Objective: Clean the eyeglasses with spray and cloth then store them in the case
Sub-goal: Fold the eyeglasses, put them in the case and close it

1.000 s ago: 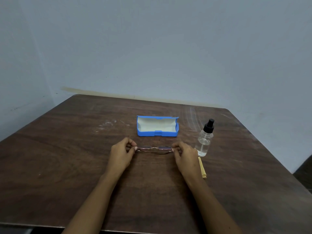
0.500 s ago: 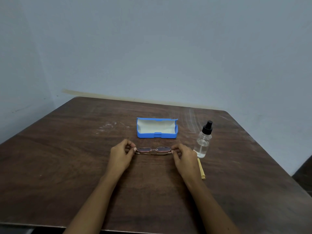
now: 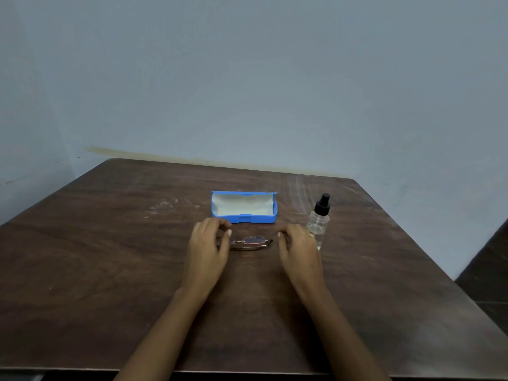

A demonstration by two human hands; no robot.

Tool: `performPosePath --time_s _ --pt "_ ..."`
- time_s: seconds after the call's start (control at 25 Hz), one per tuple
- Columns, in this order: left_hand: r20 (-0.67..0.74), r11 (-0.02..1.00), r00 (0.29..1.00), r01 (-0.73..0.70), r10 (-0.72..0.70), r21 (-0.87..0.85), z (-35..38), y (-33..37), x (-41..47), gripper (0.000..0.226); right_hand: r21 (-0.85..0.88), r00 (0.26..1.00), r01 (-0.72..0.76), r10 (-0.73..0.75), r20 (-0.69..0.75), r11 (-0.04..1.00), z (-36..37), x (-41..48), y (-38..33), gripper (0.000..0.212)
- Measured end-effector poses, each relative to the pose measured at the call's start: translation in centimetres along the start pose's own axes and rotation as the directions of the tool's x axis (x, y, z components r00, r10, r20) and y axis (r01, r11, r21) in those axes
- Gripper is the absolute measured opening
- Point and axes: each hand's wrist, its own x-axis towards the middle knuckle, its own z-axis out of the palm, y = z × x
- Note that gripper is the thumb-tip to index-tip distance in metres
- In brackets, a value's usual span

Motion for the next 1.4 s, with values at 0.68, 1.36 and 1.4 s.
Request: performPosePath --time_s 0.68,1.36,1.4 --pt "0.58 0.983 0.806 -0.178 0.115 0.052 7.8 6.9 -2.9 0.041 0.066 0.923 -0.357 0.341 0.179 0.932 -4.4 -1.9 4.8 0.022" --pt "0.425 0.999 0.904 -0.047 0.043 -0.003 7.4 7.4 -3.6 0.016 0.621 0.734 -0.648 0.579 0.355 0.441 -3.5 -1.4 4.6 0.013" --pt "0.427 0.999 0.904 -0.012 0.033 -0.053 7.3 7.2 -3.3 0.014 0.634 0.735 -0.646 0.573 0.363 0.426 -3.4 -1.3 4.5 0.013"
